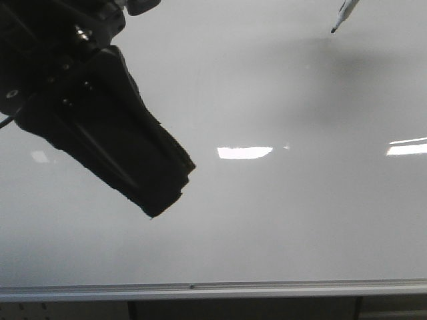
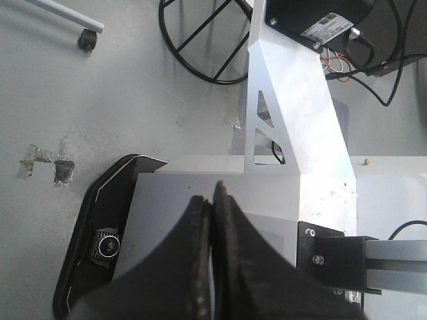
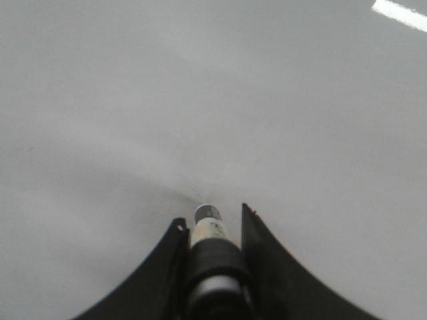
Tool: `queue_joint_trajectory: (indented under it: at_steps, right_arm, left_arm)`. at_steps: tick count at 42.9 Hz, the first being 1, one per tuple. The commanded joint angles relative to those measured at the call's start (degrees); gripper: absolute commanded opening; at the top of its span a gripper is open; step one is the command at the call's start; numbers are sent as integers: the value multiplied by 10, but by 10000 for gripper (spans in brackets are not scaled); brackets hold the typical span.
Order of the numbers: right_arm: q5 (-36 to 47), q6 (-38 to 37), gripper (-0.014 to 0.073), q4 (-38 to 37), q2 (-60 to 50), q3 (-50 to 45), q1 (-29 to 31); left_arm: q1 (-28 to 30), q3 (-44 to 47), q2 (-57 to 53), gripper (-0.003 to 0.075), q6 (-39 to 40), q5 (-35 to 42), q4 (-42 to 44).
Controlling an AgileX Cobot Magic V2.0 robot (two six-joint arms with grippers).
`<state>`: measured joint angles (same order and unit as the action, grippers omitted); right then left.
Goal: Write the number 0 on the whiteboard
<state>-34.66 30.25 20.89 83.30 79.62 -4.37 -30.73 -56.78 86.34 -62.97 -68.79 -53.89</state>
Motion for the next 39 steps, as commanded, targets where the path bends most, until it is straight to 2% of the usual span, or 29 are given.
queue_joint_trajectory:
  at_steps: [1,39]
  right_arm:
    - [41,2,-67,7,-11,23,3]
    - [-10,2,-67,-2,26,23,2]
  left_arm:
    - [-3,-16,-23,-20,0,-15,-37]
    - [-3,-16,-23,-20,0,-14,-37]
